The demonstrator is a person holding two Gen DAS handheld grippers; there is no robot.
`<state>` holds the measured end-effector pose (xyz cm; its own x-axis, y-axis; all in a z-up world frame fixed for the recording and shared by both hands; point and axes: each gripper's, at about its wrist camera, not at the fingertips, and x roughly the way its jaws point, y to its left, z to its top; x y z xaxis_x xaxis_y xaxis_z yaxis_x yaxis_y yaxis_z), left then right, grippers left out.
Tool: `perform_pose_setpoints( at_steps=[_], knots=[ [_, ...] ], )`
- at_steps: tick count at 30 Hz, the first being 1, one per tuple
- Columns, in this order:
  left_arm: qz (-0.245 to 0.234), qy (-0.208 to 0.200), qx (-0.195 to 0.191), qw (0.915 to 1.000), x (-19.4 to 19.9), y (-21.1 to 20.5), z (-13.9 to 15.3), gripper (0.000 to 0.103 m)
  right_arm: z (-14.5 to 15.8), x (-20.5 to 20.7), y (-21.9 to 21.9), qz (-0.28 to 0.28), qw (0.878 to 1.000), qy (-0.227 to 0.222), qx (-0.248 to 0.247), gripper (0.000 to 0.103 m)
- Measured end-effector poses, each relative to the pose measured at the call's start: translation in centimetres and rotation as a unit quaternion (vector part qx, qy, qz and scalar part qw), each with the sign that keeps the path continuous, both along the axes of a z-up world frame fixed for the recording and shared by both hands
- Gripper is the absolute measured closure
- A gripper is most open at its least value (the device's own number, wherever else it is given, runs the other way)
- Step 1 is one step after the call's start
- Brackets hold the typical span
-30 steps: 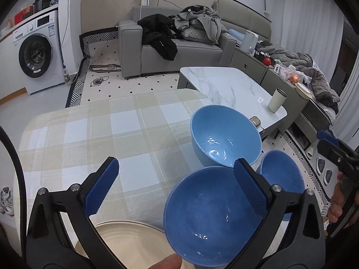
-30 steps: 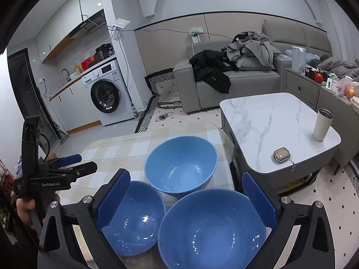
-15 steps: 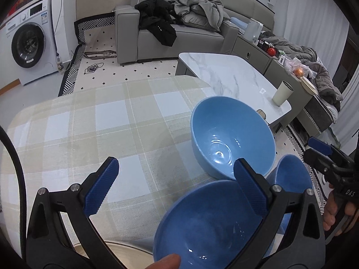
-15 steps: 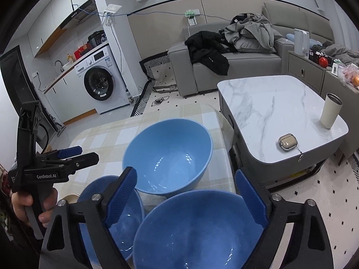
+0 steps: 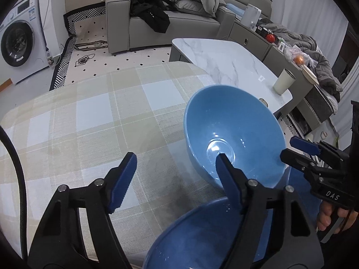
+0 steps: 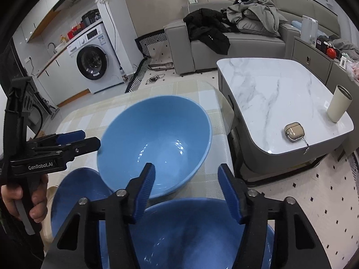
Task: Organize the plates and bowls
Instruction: 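Close both tools on the rim of the large blue bowl, then lift the blue bowl with both tools and tilt it over another blue bowl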
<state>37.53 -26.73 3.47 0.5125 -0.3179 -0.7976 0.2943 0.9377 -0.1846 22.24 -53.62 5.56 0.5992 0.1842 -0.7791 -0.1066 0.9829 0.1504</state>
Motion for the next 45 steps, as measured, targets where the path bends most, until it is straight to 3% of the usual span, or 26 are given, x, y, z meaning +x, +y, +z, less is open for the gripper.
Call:
perform_pose_setpoints(
  at_steps=[8,14,19,29,45],
  knots=[
    [-0.009,0.023,-0.005,0.9997,1.1,-0.9,-1.6,0.048,-1.2,1.1,0.7,0.006,1.000,0.010,-0.010,0.058],
    [-0.023,0.035,-0.025,0.9988,1.5,-1.2,-1.9,0.069,-1.6,1.5,1.1,0.008,1.000,0.014,-0.023,0.072],
    [-0.042,0.037,-0.027,0.9981,1.6,-1.9,-1.8,0.085,-1.7,1.6,1.1,0.004,1.000,0.012,-0.027,0.074],
    [-0.044,0.016,-0.001,0.9989,0.7,-2.6,-1.0,0.085,-1.7,1.4,1.2,0.005,0.999,0.009,-0.035,0.074],
    [-0.037,-0.024,-0.015,0.9989,-1.7,-1.7,2.1,0.085,0.6,-0.2,1.5,0.004,0.999,-0.031,-0.038,0.074]
  ],
)
